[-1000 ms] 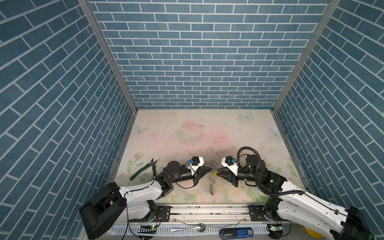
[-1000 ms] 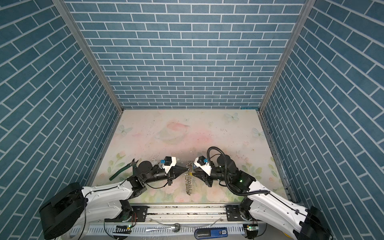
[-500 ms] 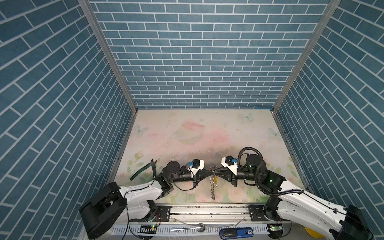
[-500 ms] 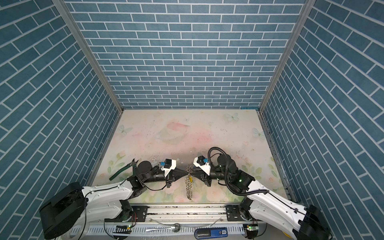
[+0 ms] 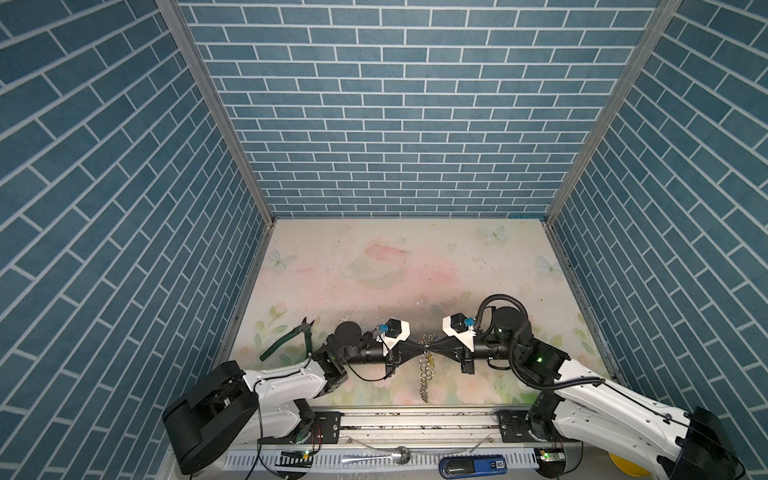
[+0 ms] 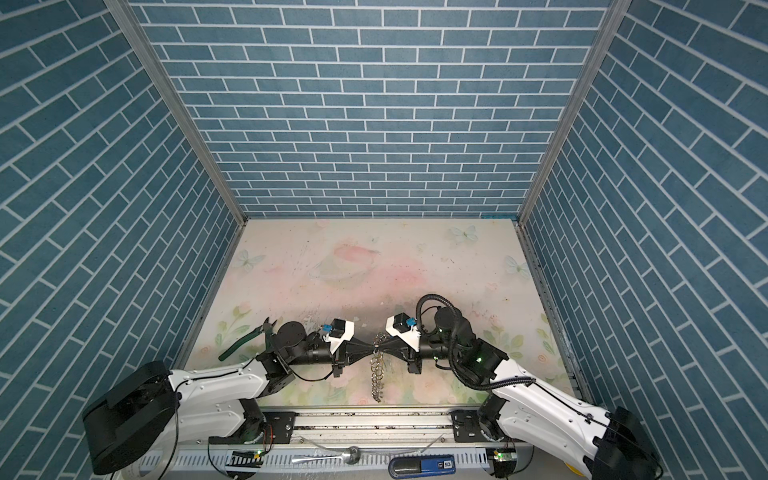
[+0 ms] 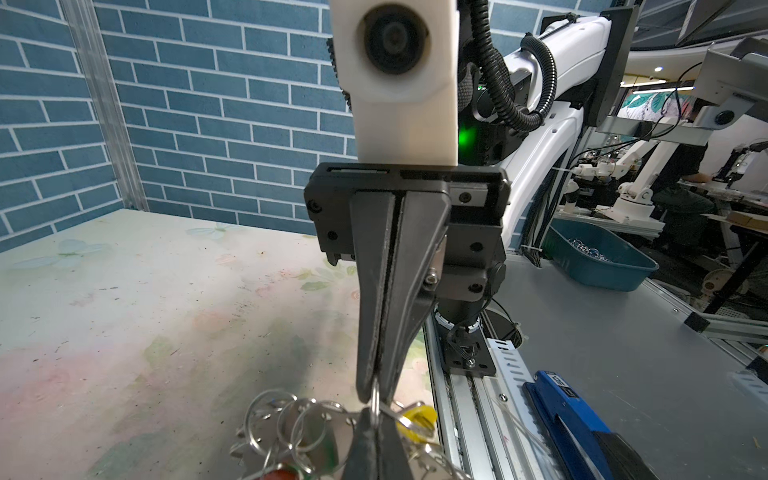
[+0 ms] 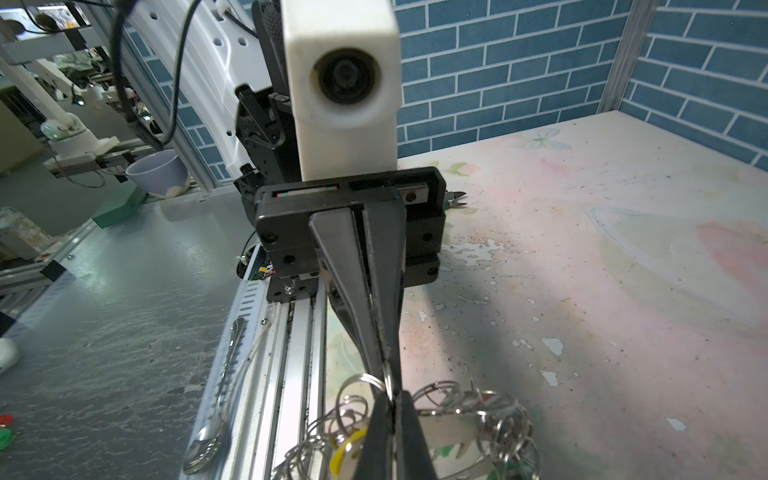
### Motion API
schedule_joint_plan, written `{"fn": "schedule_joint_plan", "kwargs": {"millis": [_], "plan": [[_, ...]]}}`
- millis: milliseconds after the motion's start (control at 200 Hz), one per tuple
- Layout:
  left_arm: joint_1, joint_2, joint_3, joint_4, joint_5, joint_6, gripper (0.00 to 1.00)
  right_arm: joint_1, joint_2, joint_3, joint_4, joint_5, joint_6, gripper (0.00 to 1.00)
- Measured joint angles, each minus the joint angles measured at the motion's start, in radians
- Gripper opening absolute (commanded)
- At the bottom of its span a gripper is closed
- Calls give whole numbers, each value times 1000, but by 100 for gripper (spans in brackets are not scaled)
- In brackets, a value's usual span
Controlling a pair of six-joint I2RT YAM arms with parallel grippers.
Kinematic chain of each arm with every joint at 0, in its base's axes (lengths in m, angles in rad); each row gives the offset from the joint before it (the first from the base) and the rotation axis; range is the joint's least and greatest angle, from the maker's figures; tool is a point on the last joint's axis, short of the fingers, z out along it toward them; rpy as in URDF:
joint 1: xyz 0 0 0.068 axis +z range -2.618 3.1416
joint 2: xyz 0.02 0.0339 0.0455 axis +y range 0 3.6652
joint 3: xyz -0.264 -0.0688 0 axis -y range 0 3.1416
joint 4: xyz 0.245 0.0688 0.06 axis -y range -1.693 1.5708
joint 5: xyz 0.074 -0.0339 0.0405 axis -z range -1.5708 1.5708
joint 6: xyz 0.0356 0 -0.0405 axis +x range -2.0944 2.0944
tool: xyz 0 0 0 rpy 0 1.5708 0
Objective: Put the keys on the keyring
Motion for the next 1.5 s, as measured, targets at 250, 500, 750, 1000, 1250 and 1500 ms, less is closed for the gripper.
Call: {"fn": "schedule_joint_plan", "kwargs": {"millis": [250, 500, 750, 1000, 1250, 1500], "plan": [[-1, -15, 5, -29, -15, 15, 13, 6, 8, 70, -132, 30, -41, 0], [-1, -162, 81, -343, -70, 150, 21, 46, 76, 250, -391, 118, -107, 0], [-1, -168, 100, -477, -76, 216, 21, 66, 132, 299, -516, 133, -158, 0], [-2, -144, 108, -489, -44, 220, 22, 67, 156, 311, -540, 109, -177, 0], [-4, -126, 109, -478, -3, 212, 17, 70, 157, 311, -525, 87, -176, 0], [-5, -101, 115, -473, 22, 192, 5, 70, 178, 311, -518, 78, -178, 0]]}}
